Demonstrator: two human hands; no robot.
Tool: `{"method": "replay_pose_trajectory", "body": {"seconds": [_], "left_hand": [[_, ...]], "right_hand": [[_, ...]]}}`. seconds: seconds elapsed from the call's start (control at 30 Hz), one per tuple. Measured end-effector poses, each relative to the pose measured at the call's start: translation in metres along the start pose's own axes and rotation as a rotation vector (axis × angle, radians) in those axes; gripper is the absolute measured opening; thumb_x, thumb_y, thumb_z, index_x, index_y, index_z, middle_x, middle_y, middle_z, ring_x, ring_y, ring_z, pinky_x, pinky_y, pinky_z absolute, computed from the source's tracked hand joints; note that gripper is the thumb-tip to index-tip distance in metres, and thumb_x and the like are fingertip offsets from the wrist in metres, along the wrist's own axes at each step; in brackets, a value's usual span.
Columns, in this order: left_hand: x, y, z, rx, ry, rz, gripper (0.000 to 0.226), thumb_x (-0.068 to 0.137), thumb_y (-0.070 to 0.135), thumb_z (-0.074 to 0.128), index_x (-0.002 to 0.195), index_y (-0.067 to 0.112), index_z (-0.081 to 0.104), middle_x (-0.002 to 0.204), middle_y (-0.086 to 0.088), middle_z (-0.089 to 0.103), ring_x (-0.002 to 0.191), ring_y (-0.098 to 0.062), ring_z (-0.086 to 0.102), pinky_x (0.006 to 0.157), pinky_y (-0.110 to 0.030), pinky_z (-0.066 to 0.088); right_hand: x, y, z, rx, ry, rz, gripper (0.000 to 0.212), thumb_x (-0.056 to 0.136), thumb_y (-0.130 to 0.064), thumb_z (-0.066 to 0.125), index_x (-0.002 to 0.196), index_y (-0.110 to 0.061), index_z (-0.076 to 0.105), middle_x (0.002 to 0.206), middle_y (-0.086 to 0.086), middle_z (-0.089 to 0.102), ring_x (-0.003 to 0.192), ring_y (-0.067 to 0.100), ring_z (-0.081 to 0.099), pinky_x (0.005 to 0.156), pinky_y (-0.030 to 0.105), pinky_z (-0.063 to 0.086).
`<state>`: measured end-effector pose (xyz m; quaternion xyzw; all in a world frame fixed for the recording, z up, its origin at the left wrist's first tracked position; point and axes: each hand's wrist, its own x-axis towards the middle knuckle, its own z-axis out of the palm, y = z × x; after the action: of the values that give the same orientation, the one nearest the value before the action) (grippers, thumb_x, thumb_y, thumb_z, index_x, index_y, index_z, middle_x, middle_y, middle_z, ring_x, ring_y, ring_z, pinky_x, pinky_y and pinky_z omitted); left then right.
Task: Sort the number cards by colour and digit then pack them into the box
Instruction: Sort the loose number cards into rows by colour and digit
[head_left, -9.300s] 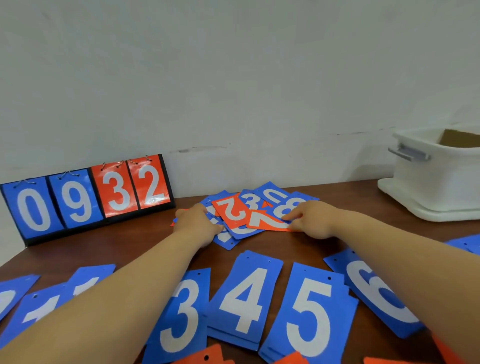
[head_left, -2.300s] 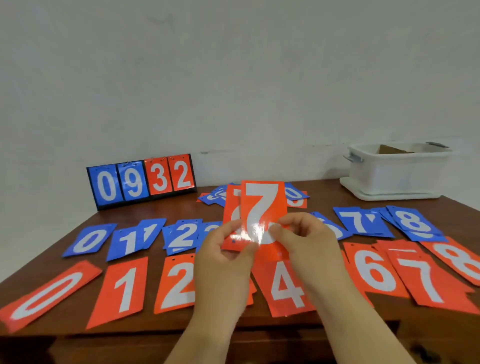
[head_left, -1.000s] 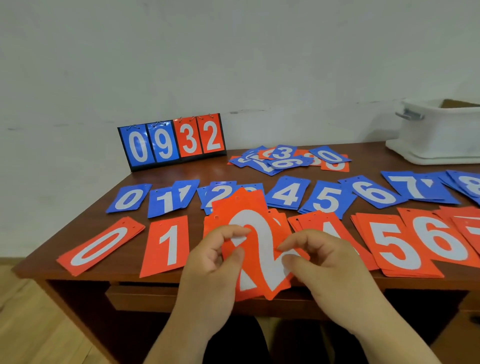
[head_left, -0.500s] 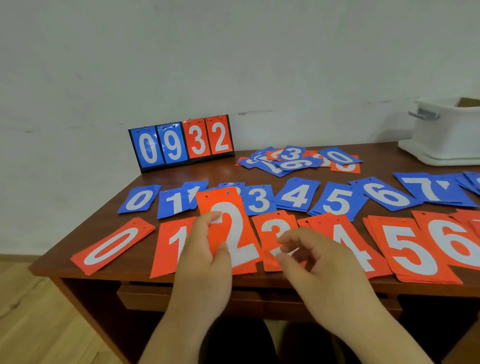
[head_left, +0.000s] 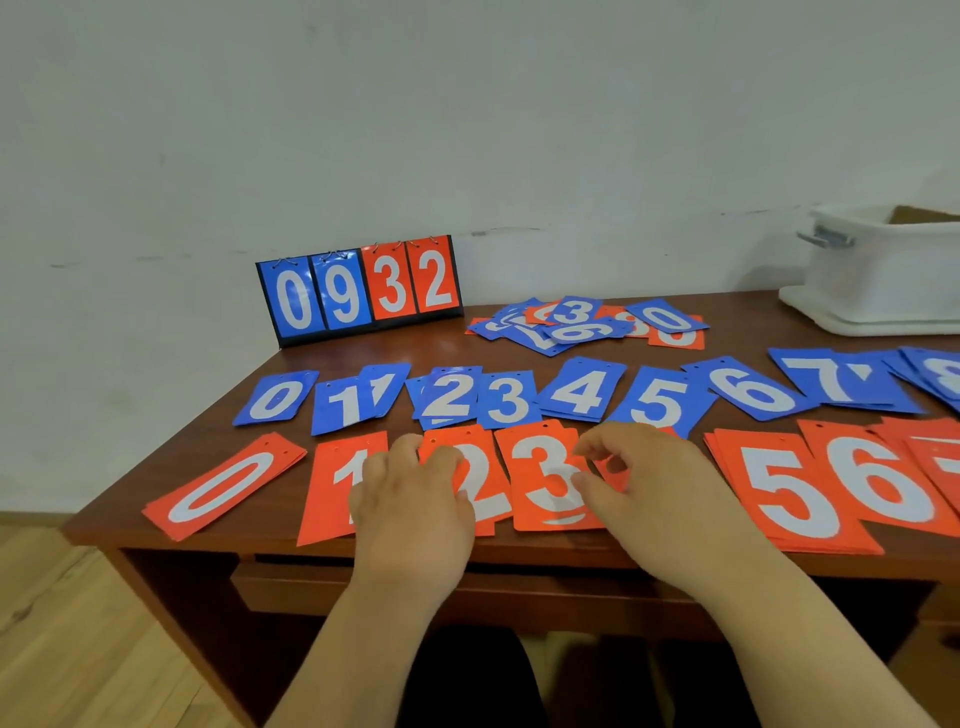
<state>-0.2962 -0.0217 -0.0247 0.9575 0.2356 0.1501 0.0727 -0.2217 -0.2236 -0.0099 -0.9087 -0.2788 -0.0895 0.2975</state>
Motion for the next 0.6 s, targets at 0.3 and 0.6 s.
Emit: {"method": "replay_pose_trajectory", "body": {"seconds": [0.3, 0.6], "left_hand": [[0.048, 0.025, -0.025, -0.178, 0.011, 0.147, 0.050, 0.095, 0.046, 0.058, 0.142, 0.035, 0.046, 0.144, 0.004, 0.048, 0.134, -0.022, 0.042, 0.108, -0.042, 0.041], [0.171, 0.076, -0.014, -0.096, -0.133, 0.280, 0.059, 0.092, 0.054, 0.061, 0.144, 0.030, 0.046, 0.145, 0.000, 0.049, 0.127, -0.024, 0.050, 0.102, -0.045, 0.048]], "right_hand": [[0.049, 0.016, -0.043, -0.071, -0.096, 0.002, 0.049, 0.090, -0.045, 0.066, 0.137, -0.037, 0.053, 0.140, -0.012, 0.053, 0.114, 0.009, 0.054, 0.087, 0.023, 0.040], [0.151, 0.091, -0.067, -0.208, -0.178, 0.162, 0.049, 0.088, -0.044, 0.067, 0.134, -0.028, 0.057, 0.136, -0.004, 0.060, 0.108, 0.017, 0.063, 0.091, 0.028, 0.046]]}}
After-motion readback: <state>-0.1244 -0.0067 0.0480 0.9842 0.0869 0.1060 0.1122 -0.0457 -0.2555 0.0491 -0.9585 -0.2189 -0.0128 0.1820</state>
